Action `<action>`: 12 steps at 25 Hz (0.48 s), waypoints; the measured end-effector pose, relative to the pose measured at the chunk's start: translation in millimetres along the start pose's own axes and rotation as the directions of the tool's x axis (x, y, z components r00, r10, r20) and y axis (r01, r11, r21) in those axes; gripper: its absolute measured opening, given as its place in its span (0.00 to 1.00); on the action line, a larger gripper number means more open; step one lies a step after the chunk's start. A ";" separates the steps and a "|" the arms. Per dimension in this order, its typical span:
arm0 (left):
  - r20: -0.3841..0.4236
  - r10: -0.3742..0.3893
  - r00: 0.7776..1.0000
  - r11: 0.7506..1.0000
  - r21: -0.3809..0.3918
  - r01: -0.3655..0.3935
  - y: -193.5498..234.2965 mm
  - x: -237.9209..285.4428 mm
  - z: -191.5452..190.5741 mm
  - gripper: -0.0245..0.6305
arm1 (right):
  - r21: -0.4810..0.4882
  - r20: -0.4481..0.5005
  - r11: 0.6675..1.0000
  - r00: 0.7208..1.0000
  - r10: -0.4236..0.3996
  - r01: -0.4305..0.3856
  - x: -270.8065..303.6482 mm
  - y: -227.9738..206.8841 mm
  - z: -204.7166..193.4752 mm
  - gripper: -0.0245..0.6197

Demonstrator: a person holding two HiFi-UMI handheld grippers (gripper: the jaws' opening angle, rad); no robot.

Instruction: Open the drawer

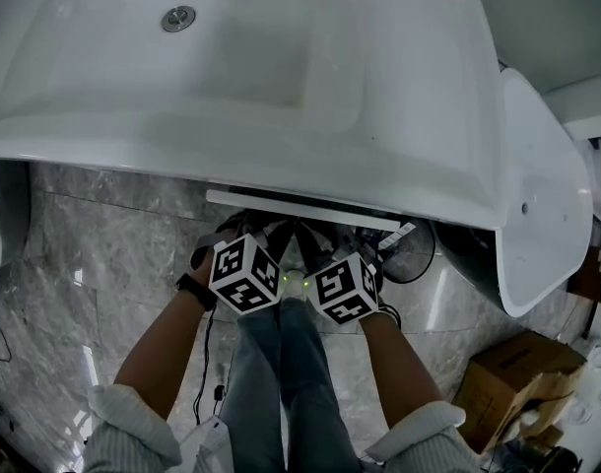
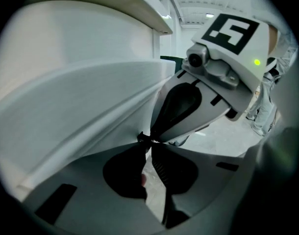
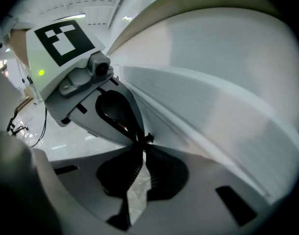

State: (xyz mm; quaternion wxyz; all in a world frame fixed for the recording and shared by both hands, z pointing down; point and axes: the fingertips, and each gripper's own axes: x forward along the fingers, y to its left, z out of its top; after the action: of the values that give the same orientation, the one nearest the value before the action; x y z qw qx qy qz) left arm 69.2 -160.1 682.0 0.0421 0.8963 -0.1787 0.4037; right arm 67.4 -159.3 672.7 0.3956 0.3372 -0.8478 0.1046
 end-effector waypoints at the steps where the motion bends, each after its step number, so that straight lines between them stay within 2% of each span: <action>1: -0.002 0.000 1.000 1.000 -0.001 0.000 -3.1 -1.3 -1.5 0.10 | 0.010 0.001 1.000 1.000 -0.006 0.006 -1.4 2.8 -1.5 0.07; 12: -0.015 0.010 1.000 1.000 -0.019 -0.011 -21.7 -10.1 -8.7 0.10 | 0.028 -0.020 1.000 1.000 0.000 0.001 -10.6 20.7 -8.6 0.07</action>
State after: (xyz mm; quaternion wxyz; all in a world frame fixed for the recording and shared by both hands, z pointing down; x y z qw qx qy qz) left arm 64.6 -135.1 681.9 0.0499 0.8918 -0.1870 0.4088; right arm 63.9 -134.7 672.5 0.3995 0.3418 -0.8422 0.1198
